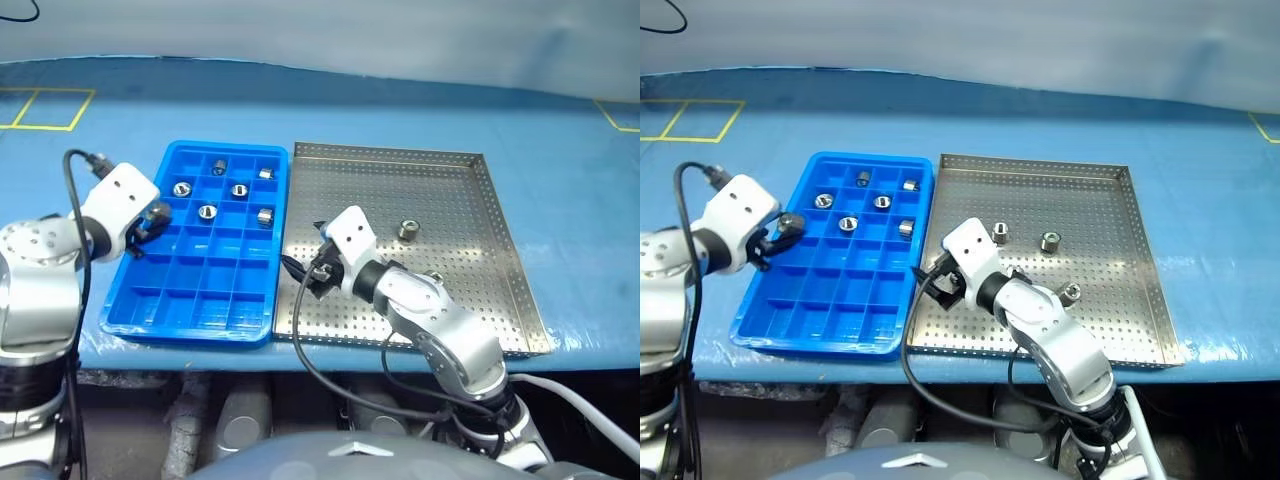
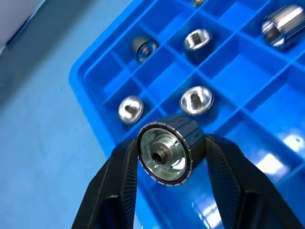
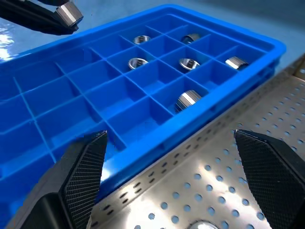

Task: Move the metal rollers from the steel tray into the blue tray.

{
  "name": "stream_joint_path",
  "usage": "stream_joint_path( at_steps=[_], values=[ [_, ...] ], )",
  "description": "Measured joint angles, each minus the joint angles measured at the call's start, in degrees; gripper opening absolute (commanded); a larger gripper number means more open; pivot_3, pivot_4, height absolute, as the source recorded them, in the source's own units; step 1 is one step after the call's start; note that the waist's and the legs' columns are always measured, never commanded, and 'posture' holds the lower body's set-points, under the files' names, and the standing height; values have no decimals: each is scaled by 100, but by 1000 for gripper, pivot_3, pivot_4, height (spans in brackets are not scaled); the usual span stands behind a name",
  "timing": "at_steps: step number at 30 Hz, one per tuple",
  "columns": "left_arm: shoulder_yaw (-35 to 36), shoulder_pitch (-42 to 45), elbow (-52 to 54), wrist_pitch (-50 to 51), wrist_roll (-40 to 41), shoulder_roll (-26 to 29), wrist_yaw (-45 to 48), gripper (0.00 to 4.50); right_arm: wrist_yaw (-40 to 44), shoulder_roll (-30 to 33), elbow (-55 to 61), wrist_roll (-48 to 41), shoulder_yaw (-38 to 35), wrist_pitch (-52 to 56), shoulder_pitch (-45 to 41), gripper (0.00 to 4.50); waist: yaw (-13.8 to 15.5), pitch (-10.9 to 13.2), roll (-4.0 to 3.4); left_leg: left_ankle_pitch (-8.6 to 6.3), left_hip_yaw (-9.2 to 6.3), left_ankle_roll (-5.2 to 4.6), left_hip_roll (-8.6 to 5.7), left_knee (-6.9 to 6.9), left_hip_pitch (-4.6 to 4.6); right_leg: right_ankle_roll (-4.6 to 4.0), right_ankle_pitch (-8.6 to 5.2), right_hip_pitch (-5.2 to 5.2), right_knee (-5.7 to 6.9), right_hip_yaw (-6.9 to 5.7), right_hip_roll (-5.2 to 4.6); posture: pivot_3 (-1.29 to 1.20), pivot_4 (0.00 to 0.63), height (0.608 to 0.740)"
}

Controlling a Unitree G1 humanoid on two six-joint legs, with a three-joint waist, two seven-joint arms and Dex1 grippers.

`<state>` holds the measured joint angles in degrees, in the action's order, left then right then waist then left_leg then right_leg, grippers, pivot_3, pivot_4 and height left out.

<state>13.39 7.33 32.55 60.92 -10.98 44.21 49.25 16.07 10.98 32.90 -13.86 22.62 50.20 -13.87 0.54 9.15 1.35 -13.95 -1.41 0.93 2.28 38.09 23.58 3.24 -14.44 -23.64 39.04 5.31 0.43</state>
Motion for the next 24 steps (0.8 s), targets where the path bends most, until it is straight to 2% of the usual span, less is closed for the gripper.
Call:
stream_joint_path(
  at_steps=[6, 12, 24],
  values=[
    [105, -379, 358, 380, 229, -572, -644, 1863, 75, -71, -131, 2, 84, -110, -41, 4500, 192, -1, 2, 9, -5, 15, 4, -1, -2, -11, 7, 0, 1, -8, 5, 200, 150, 740],
    [-101, -25, -124, 57, 390, -812, -1268, 1863, 113, -38, -84, 0, 188, -117, 117, 4500, 186, -3, 4, 19, -7, 25, 15, -3, -6, -21, 15, 1, 2, -16, 15, 139, 150, 740],
    [-933, 401, -1018, -118, 481, -378, -1678, 1863, 226, 167, 141, 0, 316, -112, 356, 4500, 16, -3, 4, 20, -3, 25, 21, -19, -2, -29, 17, -10, -2, -14, 18, 96, 150, 740]
  ],
)
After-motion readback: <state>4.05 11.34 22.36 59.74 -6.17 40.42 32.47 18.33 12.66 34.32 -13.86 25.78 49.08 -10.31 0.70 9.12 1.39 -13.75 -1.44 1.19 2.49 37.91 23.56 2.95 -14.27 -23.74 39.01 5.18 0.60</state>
